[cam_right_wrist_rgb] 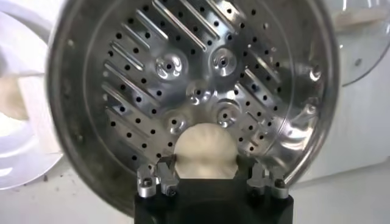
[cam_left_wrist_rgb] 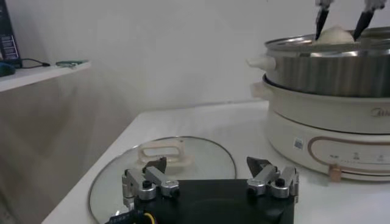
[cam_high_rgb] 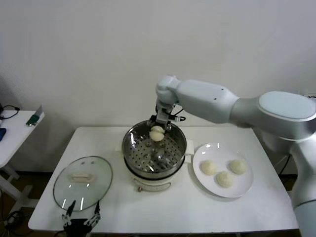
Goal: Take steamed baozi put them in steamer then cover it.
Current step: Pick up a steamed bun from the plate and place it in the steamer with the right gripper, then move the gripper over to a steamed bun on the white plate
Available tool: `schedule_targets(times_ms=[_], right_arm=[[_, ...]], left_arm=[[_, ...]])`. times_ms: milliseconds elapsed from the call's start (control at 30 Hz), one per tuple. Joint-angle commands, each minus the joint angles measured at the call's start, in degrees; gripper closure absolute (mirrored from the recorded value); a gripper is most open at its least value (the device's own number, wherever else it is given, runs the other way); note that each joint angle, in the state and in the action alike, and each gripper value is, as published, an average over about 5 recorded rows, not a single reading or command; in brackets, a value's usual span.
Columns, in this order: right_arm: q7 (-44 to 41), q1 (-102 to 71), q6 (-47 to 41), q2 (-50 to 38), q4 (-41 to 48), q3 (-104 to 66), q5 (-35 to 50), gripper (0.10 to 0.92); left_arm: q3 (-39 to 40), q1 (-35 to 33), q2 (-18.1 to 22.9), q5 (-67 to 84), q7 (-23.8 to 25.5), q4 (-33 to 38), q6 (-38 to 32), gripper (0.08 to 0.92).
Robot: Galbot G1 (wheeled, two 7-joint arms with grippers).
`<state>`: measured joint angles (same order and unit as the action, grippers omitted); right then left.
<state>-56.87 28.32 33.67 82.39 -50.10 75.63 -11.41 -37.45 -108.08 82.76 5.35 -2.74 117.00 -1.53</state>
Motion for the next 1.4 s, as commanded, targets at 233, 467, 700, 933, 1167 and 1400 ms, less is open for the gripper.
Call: schedule_targets(times_ms=[233,467,700,933,1167,1400], right_arm=[[0.4,2.3,2.5,-0.4,1.1,0.9,10.0,0.21],[-9.1,23.8,-13.0,-12.9,-11.7,15.9,49.1,0.203],[-5.8,35.2,-37.0,-31.4,-23.0,32.6,55.9,0.203],[3.3,29.9,-50.3,-44.0,-36.5,38.4,55.0,0.203],[10.6,12.2,-56.7,-45.7,-36.7,26.4,48.4,0.203],[12.8,-5.2,-57.9,-43.1,-27.4,10.9,40.4,0.203]], left_arm=[[0.0,0.1,0.1,-0.2,-0.3,0.1,-0.1,0.177],[0.6,0.0,0.3,-0.7,0.2,0.7,0.6,0.177],[0.5,0.6,0.2,-0.7,0.8,1.2,1.7,0.177],[0.3,1.5,-0.3,-0.1,0.8,0.5,1.6,0.177],[0.0,1.8,-0.6,0.3,0.7,-0.1,1.5,0.177],[0.1,1.8,-0.4,0.2,0.6,-0.5,1.3,0.177]])
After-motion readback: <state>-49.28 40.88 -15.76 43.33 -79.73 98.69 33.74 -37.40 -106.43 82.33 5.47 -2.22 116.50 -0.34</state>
